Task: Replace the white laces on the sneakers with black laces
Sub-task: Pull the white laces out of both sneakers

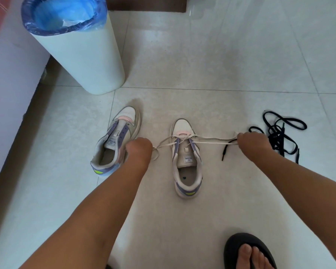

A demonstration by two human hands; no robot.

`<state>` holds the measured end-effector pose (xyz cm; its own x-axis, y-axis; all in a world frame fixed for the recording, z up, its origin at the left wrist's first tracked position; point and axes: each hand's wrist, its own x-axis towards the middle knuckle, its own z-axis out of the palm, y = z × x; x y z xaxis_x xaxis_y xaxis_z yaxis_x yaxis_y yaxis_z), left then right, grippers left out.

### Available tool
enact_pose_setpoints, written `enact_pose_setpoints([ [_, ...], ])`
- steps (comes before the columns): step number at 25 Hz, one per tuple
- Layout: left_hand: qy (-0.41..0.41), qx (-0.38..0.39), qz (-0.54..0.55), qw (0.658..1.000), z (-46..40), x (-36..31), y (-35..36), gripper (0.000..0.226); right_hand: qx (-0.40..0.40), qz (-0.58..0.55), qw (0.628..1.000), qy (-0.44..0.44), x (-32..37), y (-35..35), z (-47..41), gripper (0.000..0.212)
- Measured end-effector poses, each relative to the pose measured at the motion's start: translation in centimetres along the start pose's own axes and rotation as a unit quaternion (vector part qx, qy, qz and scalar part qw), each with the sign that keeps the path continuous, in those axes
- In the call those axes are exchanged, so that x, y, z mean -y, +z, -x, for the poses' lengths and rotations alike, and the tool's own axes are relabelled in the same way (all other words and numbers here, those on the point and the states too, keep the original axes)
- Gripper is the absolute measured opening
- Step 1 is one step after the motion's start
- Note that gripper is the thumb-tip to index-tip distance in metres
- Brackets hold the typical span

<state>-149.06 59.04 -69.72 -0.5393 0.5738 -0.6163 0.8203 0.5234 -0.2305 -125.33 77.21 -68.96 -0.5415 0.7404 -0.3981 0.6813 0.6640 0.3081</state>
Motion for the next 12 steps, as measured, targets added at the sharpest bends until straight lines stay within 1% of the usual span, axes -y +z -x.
enact_pose_setpoints([
  [1, -0.001, 0.009, -0.026, 1.000, 0.2, 0.4, -0.4, 0.033, -0.008, 0.025, 1.000, 0.003, -0.4, -0.2, -0.1, 0.025],
  [2, 0.003, 0.014, -0.049, 0.999, 0.4, 0.7, -0.8, 0.033, -0.007, 0.025, 0.999, 0.019, -0.4, -0.3, -0.4, 0.025],
  [3, 0.011, 0.003, -0.055, 0.998, 0.7, 0.8, -1.0, 0.032, -0.002, 0.007, 0.999, 0.037, 0.0, -0.6, -0.7, 0.025],
  [4, 0.010, -0.012, -0.030, 0.999, 0.6, 0.6, -0.9, 0.031, 0.009, -0.033, 0.998, 0.060, 0.6, -0.9, -1.0, 0.025],
  [5, 0.007, -0.017, 0.023, 1.000, 0.8, 0.2, -0.9, 0.029, 0.035, -0.107, 0.990, 0.080, 1.8, -1.3, -1.1, 0.025],
  [6, 0.006, -0.008, 0.110, 0.994, 0.9, -0.5, -0.9, 0.027, 0.079, -0.188, 0.976, 0.078, 3.2, -1.6, -1.2, 0.025],
  [7, 0.007, 0.014, 0.226, 0.974, 1.3, -1.3, -1.2, 0.027, 0.125, -0.290, 0.947, 0.060, 4.7, -1.9, -1.2, 0.026],
  [8, -0.005, 0.063, 0.374, 0.925, 1.4, -2.3, -1.4, 0.034, 0.191, -0.419, 0.885, 0.069, 6.2, -2.5, -0.8, 0.034],
  [9, -0.041, 0.124, 0.521, 0.844, 1.6, -3.4, -1.9, 0.042, 0.245, -0.542, 0.799, 0.089, 7.7, -3.0, -0.5, 0.042],
  [10, -0.076, 0.164, 0.623, 0.761, 1.8, -4.2, -2.5, 0.044, 0.257, -0.608, 0.744, 0.106, 8.7, -3.3, -0.3, 0.042],
  [11, -0.103, 0.176, 0.675, 0.709, 1.7, -4.7, -2.8, 0.042, 0.250, -0.633, 0.725, 0.107, 9.3, -3.3, -0.5, 0.039],
  [12, -0.112, 0.172, 0.695, 0.690, 1.2, -5.0, -2.7, 0.039, 0.239, -0.640, 0.723, 0.106, 9.7, -3.4, -0.7, 0.034],
])
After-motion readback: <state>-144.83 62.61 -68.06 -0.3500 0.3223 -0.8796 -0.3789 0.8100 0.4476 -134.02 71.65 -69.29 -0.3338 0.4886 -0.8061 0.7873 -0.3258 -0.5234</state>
